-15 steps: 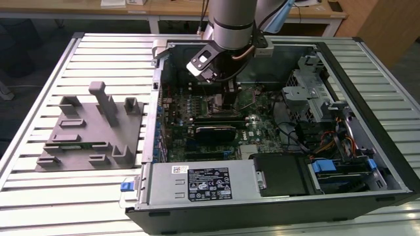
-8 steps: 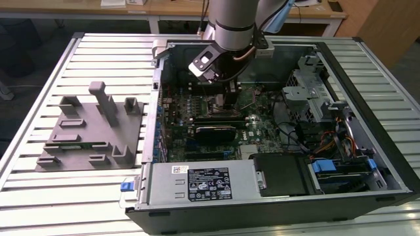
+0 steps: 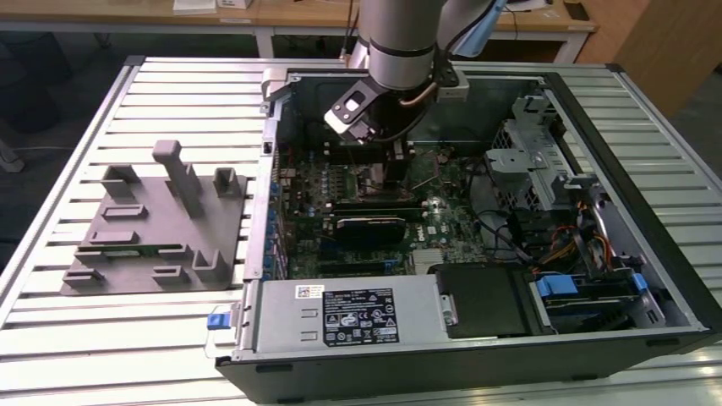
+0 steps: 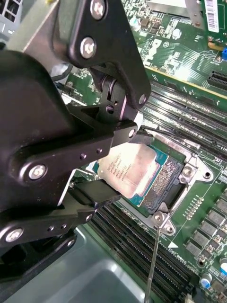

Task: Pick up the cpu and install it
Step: 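Place the cpu into insertion slot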

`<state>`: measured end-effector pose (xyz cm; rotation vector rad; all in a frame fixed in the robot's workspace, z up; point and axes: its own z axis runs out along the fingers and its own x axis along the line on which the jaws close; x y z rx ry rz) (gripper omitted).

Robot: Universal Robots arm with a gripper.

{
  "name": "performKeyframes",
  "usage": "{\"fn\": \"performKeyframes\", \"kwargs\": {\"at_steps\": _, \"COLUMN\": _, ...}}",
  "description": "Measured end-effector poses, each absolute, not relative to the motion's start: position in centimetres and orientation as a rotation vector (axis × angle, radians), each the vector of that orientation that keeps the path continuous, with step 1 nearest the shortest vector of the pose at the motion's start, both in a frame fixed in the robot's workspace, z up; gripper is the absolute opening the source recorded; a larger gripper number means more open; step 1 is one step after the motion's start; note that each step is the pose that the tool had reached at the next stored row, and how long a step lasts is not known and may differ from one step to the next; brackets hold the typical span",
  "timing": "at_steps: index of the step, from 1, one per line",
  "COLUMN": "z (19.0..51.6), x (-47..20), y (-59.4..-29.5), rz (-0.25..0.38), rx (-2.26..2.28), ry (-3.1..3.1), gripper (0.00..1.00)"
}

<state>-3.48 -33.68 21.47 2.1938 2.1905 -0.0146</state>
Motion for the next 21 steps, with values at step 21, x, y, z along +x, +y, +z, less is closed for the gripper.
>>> {"fn": "performKeyframes", "kwargs": {"at_steps": 21, "z": 20.2, "x": -3.7, "y": -33.3, "rz": -0.024, "rx": 2.190, "ry": 2.186, "gripper": 0.54}}
